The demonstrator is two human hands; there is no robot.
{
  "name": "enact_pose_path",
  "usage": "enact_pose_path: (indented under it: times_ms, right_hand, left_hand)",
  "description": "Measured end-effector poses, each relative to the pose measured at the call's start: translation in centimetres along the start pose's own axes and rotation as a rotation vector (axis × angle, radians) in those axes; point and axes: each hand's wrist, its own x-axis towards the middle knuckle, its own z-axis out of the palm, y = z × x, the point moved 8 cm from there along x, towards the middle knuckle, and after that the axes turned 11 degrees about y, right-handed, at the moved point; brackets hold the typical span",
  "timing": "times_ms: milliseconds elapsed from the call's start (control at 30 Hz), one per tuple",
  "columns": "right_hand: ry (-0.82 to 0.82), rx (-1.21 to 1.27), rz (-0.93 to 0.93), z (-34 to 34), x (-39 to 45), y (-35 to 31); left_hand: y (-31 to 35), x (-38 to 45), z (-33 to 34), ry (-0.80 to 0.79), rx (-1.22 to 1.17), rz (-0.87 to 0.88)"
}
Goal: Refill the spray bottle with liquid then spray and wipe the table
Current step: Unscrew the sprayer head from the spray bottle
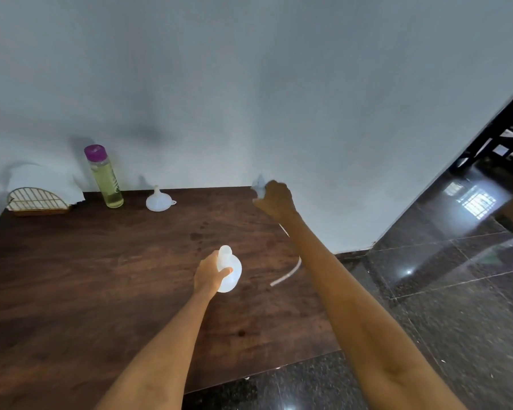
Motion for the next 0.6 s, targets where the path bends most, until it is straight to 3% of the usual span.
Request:
enact_pose_path:
  times_ms: [267, 600]
  right_hand:
    - [-0.246, -0.201, 0.166, 10.6, -5.5, 11.1]
    - [-0.171, -0.171, 0.372, 15.3, -5.8, 15.9]
  left_hand:
    - [-0.7, -0.6, 0.3, 0.046, -0.116, -0.005]
    - [-0.9, -0.5, 0.8, 0.103, -0.096, 0.024]
